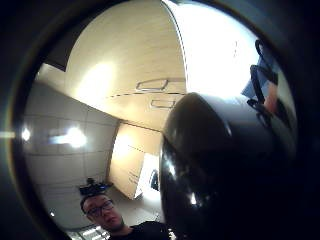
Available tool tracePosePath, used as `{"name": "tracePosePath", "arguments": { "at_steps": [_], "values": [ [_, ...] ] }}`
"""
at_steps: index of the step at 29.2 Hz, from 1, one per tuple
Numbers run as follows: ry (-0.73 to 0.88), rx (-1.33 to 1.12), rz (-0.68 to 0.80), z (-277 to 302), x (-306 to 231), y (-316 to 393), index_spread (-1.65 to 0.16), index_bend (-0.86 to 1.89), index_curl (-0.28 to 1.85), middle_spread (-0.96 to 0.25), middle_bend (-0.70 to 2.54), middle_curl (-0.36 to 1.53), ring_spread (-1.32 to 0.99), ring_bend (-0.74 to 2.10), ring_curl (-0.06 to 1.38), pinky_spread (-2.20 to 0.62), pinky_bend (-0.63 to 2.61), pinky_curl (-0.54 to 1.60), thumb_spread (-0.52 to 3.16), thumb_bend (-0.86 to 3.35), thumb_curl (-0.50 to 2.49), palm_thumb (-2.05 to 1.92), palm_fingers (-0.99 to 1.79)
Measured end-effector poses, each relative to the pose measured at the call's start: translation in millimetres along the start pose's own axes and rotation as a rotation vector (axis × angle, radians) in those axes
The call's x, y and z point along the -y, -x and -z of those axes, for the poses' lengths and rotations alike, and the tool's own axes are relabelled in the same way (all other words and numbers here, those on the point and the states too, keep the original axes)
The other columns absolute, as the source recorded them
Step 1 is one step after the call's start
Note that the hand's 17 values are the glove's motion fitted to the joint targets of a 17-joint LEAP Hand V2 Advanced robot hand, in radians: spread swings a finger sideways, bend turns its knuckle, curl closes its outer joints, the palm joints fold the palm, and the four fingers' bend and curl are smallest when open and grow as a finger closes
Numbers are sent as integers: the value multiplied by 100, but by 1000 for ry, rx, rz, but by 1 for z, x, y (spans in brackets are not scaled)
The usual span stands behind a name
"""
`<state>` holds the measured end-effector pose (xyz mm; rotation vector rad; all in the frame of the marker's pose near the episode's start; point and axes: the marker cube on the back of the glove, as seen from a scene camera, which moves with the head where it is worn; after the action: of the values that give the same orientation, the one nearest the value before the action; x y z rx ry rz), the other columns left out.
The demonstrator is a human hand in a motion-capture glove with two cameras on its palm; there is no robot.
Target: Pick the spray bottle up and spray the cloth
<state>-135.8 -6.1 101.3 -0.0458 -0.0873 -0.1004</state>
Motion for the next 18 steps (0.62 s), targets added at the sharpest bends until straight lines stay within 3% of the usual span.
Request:
{"name": "tracePosePath", "arguments": {
  "at_steps": [8,18],
  "values": [
    [101,-510,-121,-30,21,-48,-13,43,58,-2,51,54,-7,40,49,-2,17,34,94,-2,53,106,118],
    [386,-1219,-445,-57,19,-128,-12,43,59,-1,53,54,-6,41,50,-1,18,35,92,-2,54,108,120]
  ]
}}
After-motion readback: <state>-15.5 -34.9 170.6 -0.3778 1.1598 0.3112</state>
